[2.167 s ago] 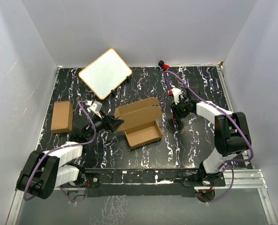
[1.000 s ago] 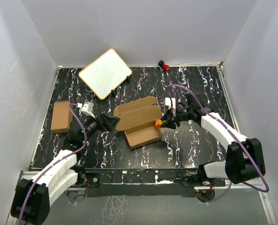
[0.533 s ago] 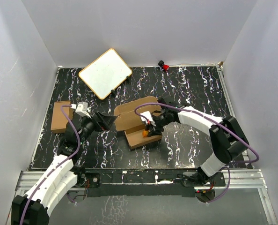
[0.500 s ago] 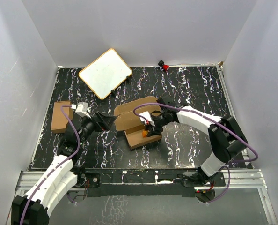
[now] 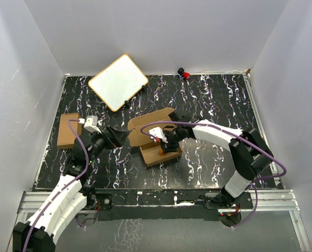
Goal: Fold the paper box
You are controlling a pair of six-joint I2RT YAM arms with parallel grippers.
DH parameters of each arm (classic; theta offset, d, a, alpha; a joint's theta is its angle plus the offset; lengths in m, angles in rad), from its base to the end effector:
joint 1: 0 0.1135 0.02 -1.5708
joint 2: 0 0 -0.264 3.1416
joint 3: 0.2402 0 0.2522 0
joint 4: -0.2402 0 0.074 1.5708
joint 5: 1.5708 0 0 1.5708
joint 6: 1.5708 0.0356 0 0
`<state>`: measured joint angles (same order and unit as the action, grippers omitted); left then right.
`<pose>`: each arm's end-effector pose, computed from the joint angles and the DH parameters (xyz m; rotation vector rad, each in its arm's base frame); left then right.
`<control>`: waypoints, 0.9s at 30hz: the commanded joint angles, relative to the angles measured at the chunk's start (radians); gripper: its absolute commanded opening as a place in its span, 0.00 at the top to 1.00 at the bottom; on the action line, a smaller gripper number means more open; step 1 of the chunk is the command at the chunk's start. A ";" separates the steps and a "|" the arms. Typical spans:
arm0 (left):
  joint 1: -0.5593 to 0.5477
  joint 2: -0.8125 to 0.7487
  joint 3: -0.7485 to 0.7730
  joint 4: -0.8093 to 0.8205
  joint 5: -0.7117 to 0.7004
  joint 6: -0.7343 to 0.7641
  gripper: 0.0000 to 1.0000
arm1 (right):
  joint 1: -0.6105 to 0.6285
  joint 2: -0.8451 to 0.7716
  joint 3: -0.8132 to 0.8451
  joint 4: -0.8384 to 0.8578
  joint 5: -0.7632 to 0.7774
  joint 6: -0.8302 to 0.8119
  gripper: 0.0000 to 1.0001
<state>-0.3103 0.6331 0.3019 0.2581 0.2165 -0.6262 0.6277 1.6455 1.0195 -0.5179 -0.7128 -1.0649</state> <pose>0.1565 -0.0582 0.2388 -0.0984 1.7164 -0.8834 0.2414 0.2039 0.1900 -1.9826 1.4884 0.7819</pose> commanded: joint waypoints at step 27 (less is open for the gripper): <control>0.004 0.142 0.118 -0.064 0.074 0.084 0.05 | -0.599 -0.300 -0.234 0.615 -0.508 0.898 0.26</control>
<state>-0.3103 0.7460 0.3676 0.2008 0.2474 -0.5865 0.0994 1.3014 0.7727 -0.1146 -1.1015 -0.4545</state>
